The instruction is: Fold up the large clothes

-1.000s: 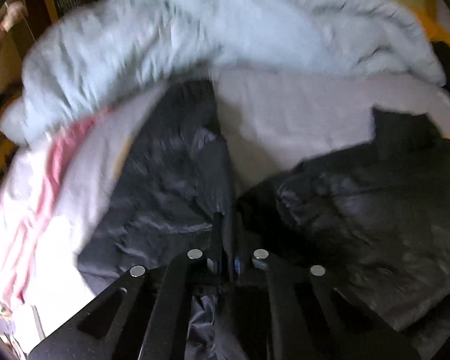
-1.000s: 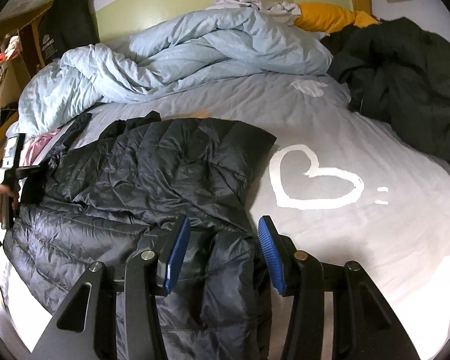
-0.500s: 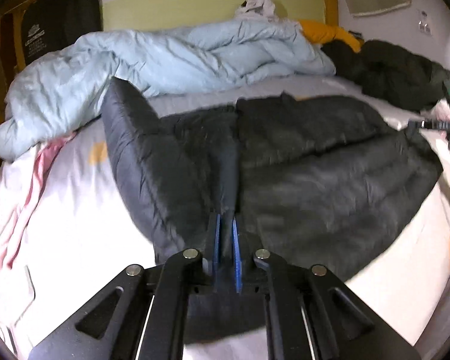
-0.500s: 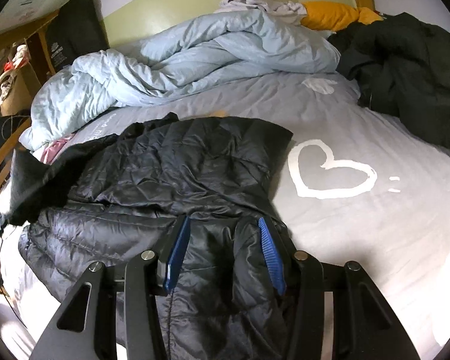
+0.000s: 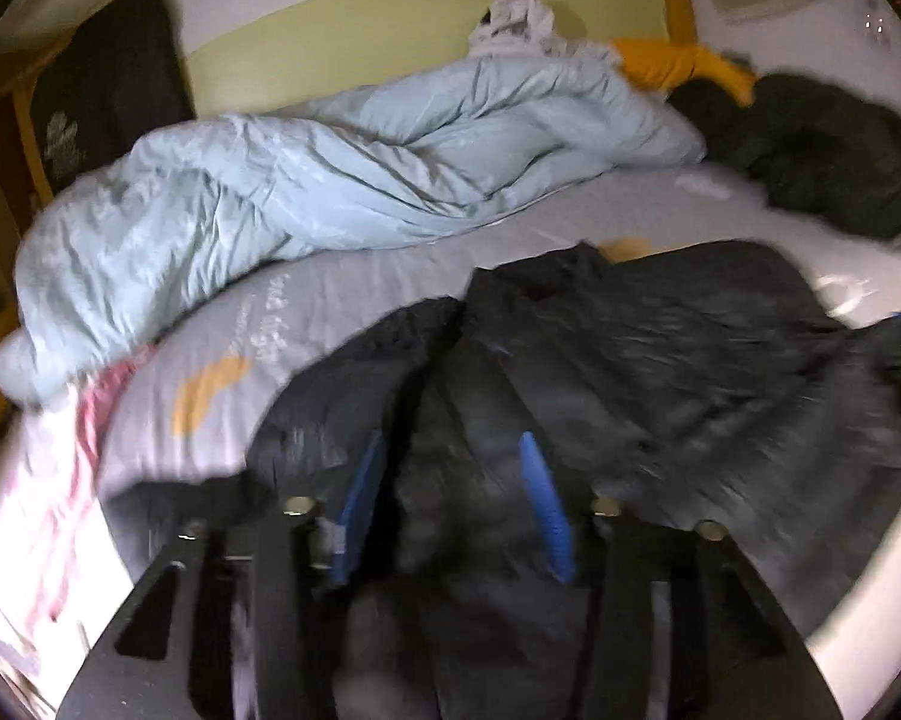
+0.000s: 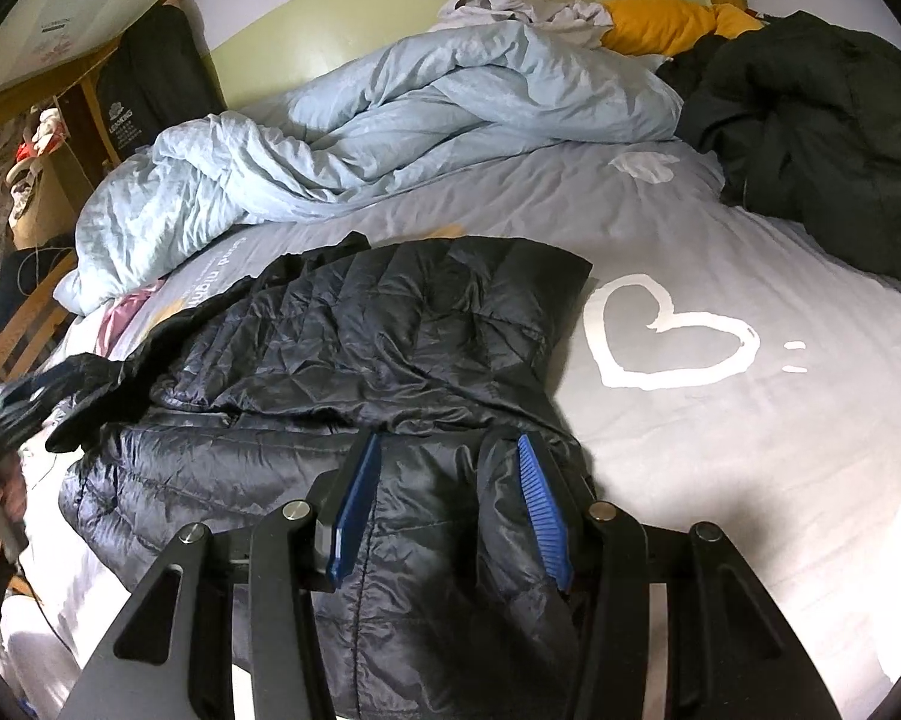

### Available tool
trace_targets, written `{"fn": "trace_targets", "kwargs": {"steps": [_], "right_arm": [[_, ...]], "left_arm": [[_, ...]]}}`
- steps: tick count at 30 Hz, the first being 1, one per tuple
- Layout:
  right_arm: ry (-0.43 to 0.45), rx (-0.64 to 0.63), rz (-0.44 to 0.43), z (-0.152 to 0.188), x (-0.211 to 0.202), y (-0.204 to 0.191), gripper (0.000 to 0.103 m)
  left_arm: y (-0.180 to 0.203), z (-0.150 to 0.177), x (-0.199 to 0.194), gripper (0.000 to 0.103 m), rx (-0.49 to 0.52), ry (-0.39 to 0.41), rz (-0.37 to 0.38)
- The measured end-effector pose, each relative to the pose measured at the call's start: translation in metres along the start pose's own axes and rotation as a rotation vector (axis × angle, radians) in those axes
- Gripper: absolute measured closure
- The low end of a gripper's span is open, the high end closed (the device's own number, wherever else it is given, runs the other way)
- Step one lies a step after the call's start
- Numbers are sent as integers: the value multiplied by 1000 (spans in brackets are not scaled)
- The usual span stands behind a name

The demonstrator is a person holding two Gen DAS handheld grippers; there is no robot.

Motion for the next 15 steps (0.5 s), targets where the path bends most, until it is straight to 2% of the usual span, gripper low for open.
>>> {"fn": "trace_targets", "kwargs": {"steps": [3, 5, 8, 9, 10, 11, 12, 15], "right_arm": [[-1, 3, -8, 2, 0, -2, 53], [-5, -8, -17, 3, -1, -6, 53], [-3, -59, 10, 3, -3, -11, 53], [-3, -81, 25, 3, -3, -13, 53], [-4, -96, 34, 3, -3, -14, 53], [-7, -111, 39, 4, -3, -15, 53], [-9, -116, 36, 4, -2, -16, 53], [-12, -105, 14, 6, -2, -17, 53]], "left_arm": [[-15, -10, 62, 43, 83, -64, -186], [-32, -7, 94, 43, 72, -134, -249], [-51, 5, 130, 43, 26, -234, -274], [-57, 9, 138, 50, 13, -254, -286], [-62, 11, 144, 80, -1, -261, -293], [-65, 13, 148, 94, -15, -266, -293], [-67, 10, 149, 98, -31, -253, -288], [-58, -11, 126, 101, -61, -117, -251]]}}
Point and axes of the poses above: each gripper's, at about its wrist camera, not at the fingertips, and x roughly the way its jaws point, y to its right, z to its underside, the point moved 10 cm from there along x, roughly the way its jaws point, and after that the axes turned 12 degrees about -x, right-handed, at the moved point
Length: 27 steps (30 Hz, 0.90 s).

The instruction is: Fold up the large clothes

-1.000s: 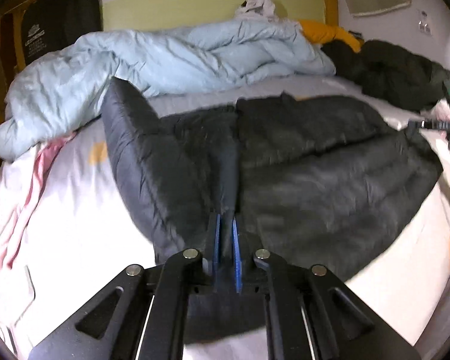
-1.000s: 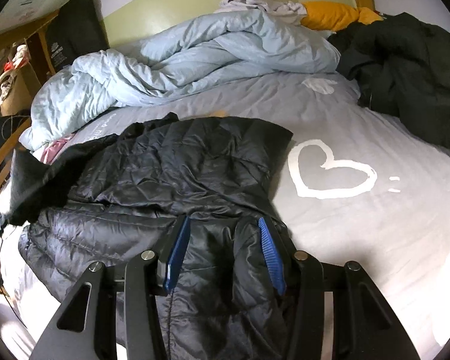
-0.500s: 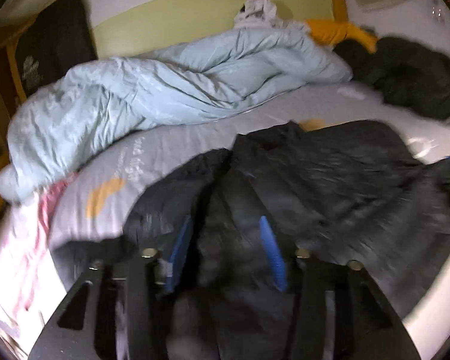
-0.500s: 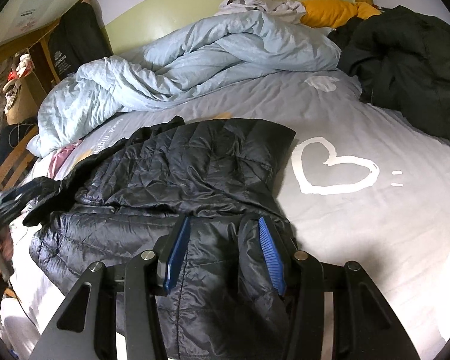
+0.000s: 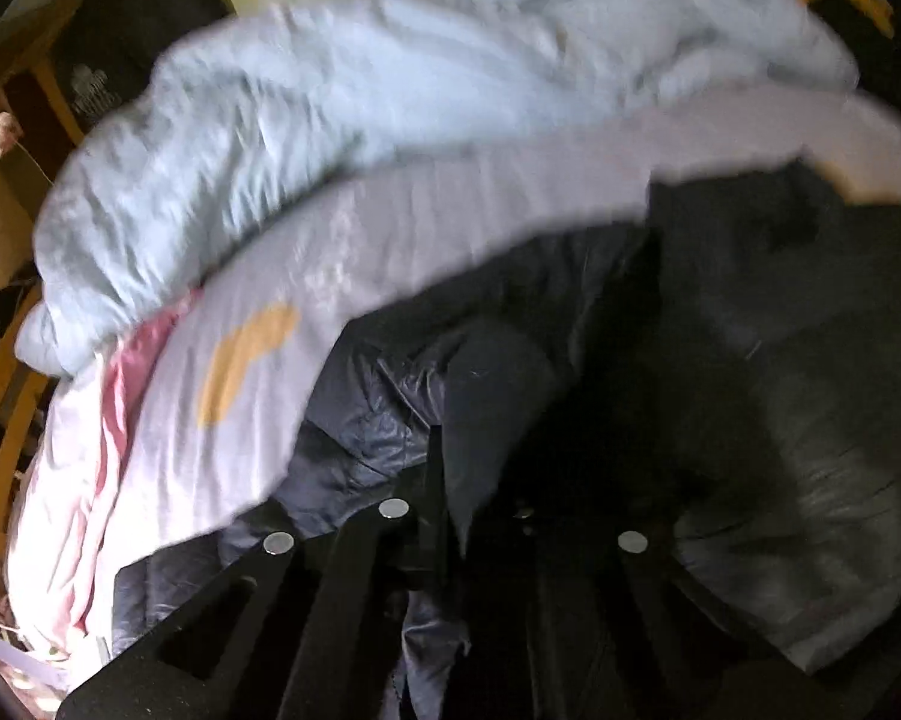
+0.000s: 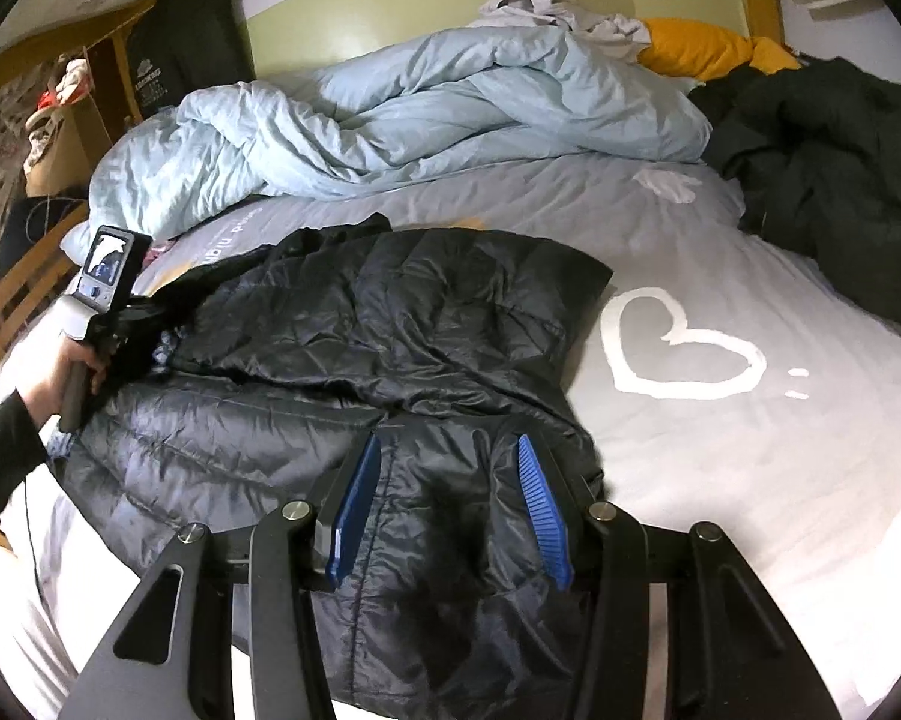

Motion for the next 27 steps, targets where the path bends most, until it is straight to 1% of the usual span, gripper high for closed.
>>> {"fn": "trace_targets", "kwargs": {"steps": [2, 4, 6, 8, 12, 14, 16, 19, 20, 21, 23, 24, 25, 27], "right_arm": [[0, -1, 6, 0, 0, 0, 53], [2, 2, 13, 0, 1, 0, 53], [2, 13, 9, 1, 2, 0, 53], [1, 24, 0, 1, 3, -1, 53], [5, 34, -17, 0, 2, -5, 53], [9, 39, -23, 0, 1, -5, 53], [11, 55, -31, 0, 1, -3, 53], [18, 80, -52, 0, 0, -2, 53], [20, 85, -57, 0, 0, -2, 53], [22, 90, -66, -1, 0, -4, 52], [23, 83, -77, -3, 1, -8, 52], [29, 72, -77, -7, 2, -12, 52], [34, 64, -80, -9, 2, -15, 52], [47, 52, -93, -16, 2, -25, 47]], "left_arm": [[12, -12, -30, 101, 2, 93, 65], [26, -20, -61, 101, 11, 139, 142], [44, -21, -88, 101, 28, 152, 215], [65, -14, -113, 101, 54, 159, 295], [101, 14, -164, 100, 117, 179, 470], [113, 35, -179, 100, 143, 168, 504], [119, 54, -187, 100, 130, 139, 542], [112, 81, -178, 98, 95, 73, 545], [110, 92, -174, 97, 102, 58, 540], [110, 99, -170, 94, 115, 57, 519], [103, 114, -166, 75, 147, 68, 435], [100, 119, -166, 59, 150, 83, 402], [94, 121, -165, 56, 144, 99, 390], [84, 121, -167, 56, 118, 106, 404]]}}
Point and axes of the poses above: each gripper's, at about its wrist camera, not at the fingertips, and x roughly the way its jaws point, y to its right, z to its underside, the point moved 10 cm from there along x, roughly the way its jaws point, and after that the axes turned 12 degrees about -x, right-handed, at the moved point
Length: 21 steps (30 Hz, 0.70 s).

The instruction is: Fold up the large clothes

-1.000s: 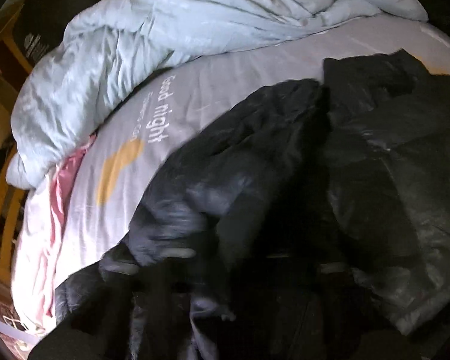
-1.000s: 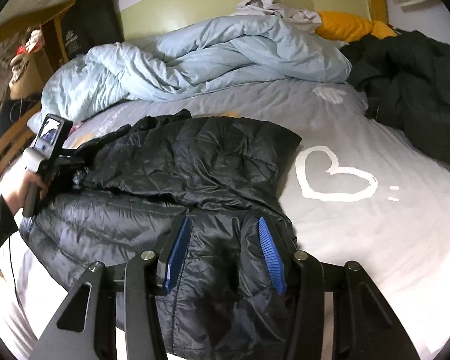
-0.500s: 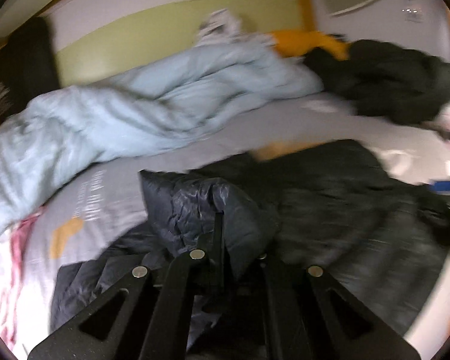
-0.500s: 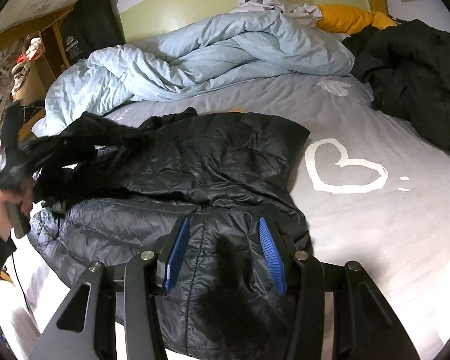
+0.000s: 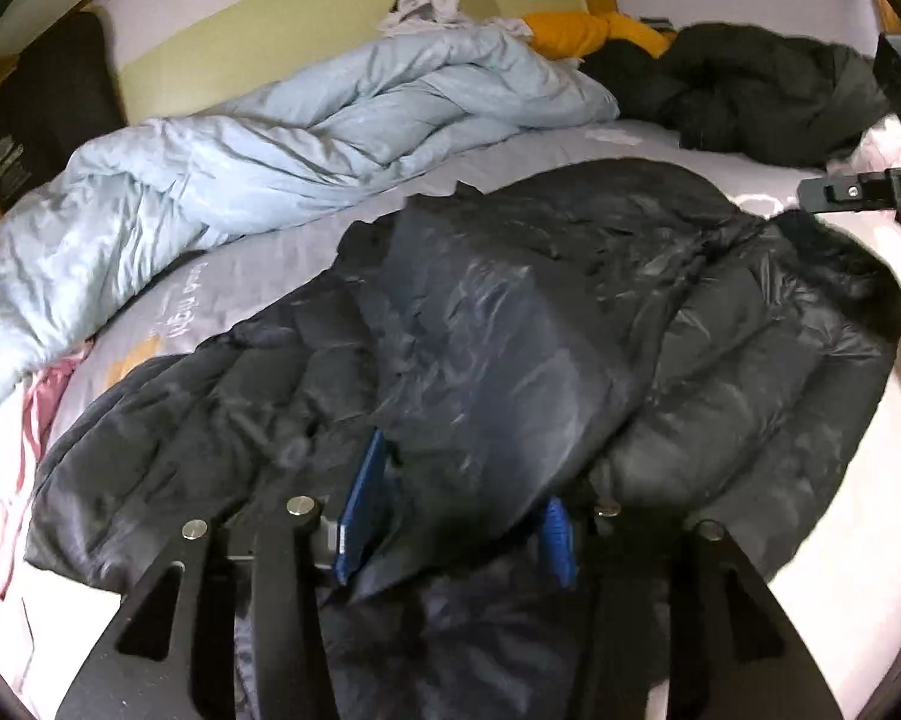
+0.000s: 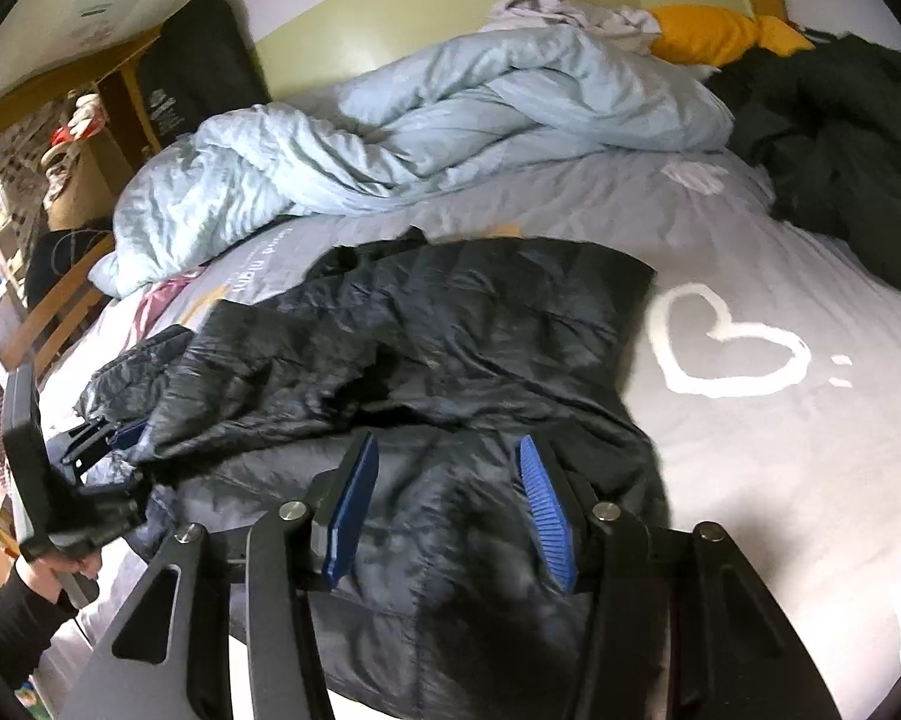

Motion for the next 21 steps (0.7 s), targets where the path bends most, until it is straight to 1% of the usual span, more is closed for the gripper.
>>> {"fn": "trace_targets", "kwargs": {"steps": [2, 4, 5, 6, 7, 10, 12, 14, 16, 17, 18, 19, 20, 21], "right_arm": [[12, -2, -41, -9, 6, -16, 46], [1, -1, -76, -14, 16, -30, 45], [-13, -3, -88, -16, 23, -36, 43], [-36, -5, -96, -18, 32, -43, 39], [-62, -6, -103, -20, 43, -49, 38], [-144, 18, -129, -21, 81, -65, 38], [-209, 34, -148, -16, 104, -75, 38], [-263, 32, -125, -10, 122, -78, 38], [-278, 12, -103, -8, 131, -82, 38], [-275, -16, -92, -9, 133, -85, 44], [-268, -40, -85, -10, 133, -87, 71], [-265, -62, -86, -11, 133, -90, 84], [-271, -88, -71, -12, 133, -91, 86], [-254, -117, -32, -16, 129, -89, 88]], "left_arm": [[-9, -4, -5, 56, -21, 24, -1], [-20, -12, -14, 56, -45, 52, -4], [-24, -15, -18, 56, -60, 64, 4], [-28, -19, -23, 56, -73, 77, 12], [-31, -22, -27, 54, -81, 91, 17], [-45, -31, -43, 52, -96, 141, 8], [-57, -37, -54, 52, -120, 168, 12], [-69, -43, -65, 51, -151, 198, 17], [-82, -50, -75, 47, -187, 221, 22], [-89, -54, -79, 47, -204, 234, 20], [-95, -57, -81, 46, -216, 244, 14], [-101, -59, -84, 46, -226, 253, 4], [-109, -60, -85, 46, -234, 256, -17], [-116, -62, -84, 45, -241, 256, -39]]}}
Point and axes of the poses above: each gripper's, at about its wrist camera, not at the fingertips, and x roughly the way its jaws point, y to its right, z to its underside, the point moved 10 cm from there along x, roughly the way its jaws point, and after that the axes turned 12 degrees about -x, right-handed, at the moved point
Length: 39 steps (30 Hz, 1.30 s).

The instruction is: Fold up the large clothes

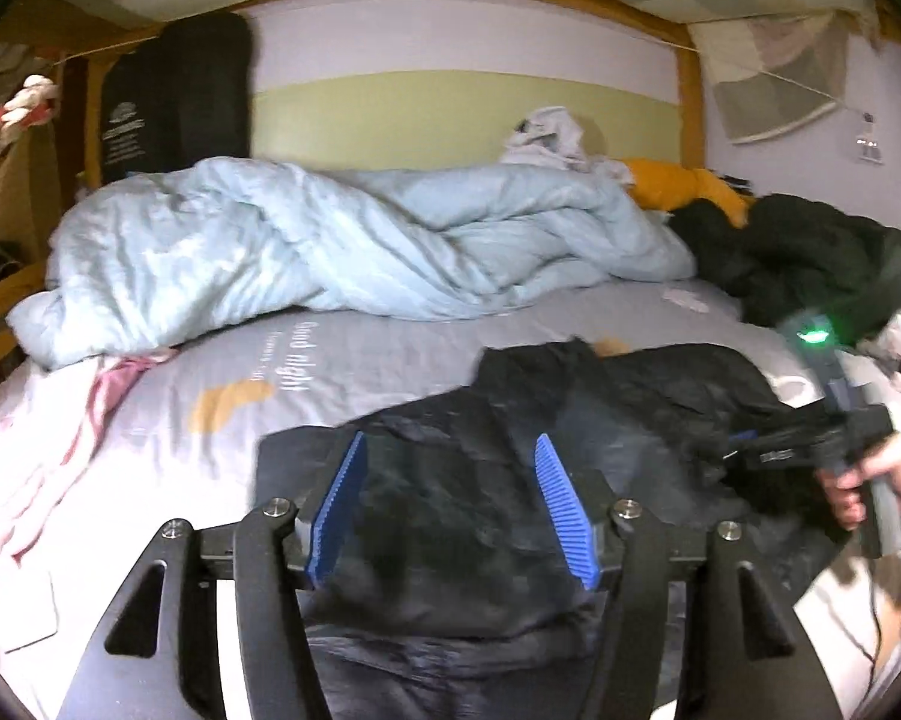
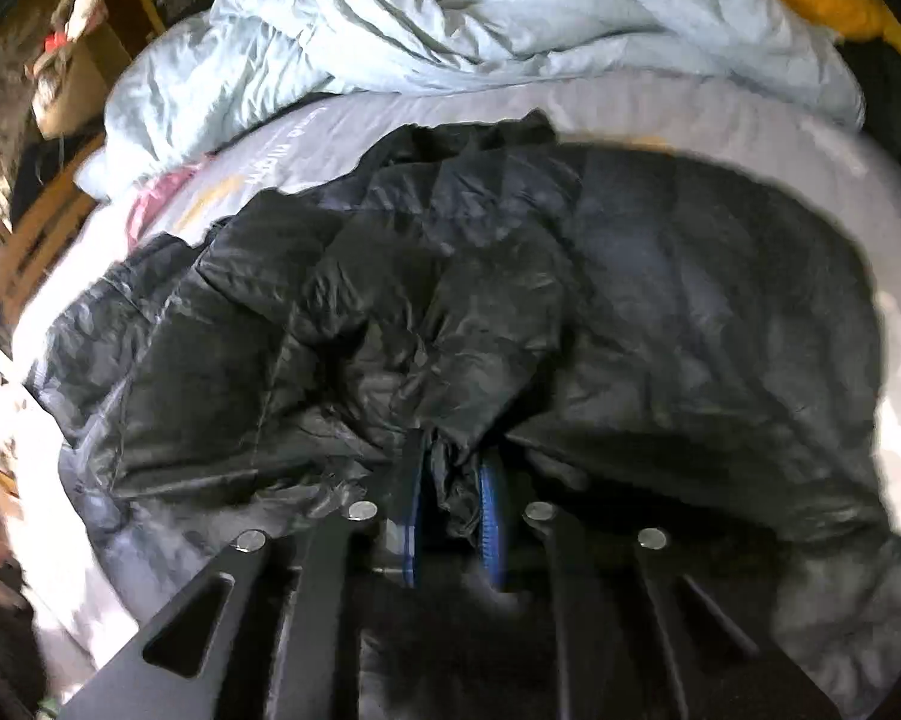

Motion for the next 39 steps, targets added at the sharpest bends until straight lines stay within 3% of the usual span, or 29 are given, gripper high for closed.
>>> {"fn": "trace_targets", "kwargs": {"steps": [3, 6, 12, 16, 20, 25, 28, 31, 36, 39], "right_arm": [[129, -76, 148, -24, -41, 18, 90], [228, -60, 270, -46, -87, 48, 90], [239, -4, 433, -57, -123, 116, 90], [143, 44, 412, -36, -96, 146, 90], [52, 64, 363, -10, -60, 156, 90], [9, 110, 273, 17, -37, 152, 86], [15, 118, 261, 23, -38, 148, 71], [36, 120, 276, 22, -46, 148, 55], [62, 141, 263, 25, -63, 147, 53], [98, 141, 261, 29, -79, 144, 53]], "left_arm": [[-29, -5, 5, 46, -35, 21, -87], [-57, -6, 11, 46, -84, 45, -155], [-81, 15, 46, 46, -157, -93, -160], [-76, 45, 75, 46, -152, -243, -110], [-90, 74, 107, 54, -84, -343, -259], [-135, 97, 130, 58, -263, -403, -355], [-149, 106, 133, 62, -320, -407, -379], [-144, 107, 133, 63, -247, -391, -429], [-144, 106, 130, 64, -202, -367, -462], [-140, 92, 120, 65, -215, -305, -418]]}}
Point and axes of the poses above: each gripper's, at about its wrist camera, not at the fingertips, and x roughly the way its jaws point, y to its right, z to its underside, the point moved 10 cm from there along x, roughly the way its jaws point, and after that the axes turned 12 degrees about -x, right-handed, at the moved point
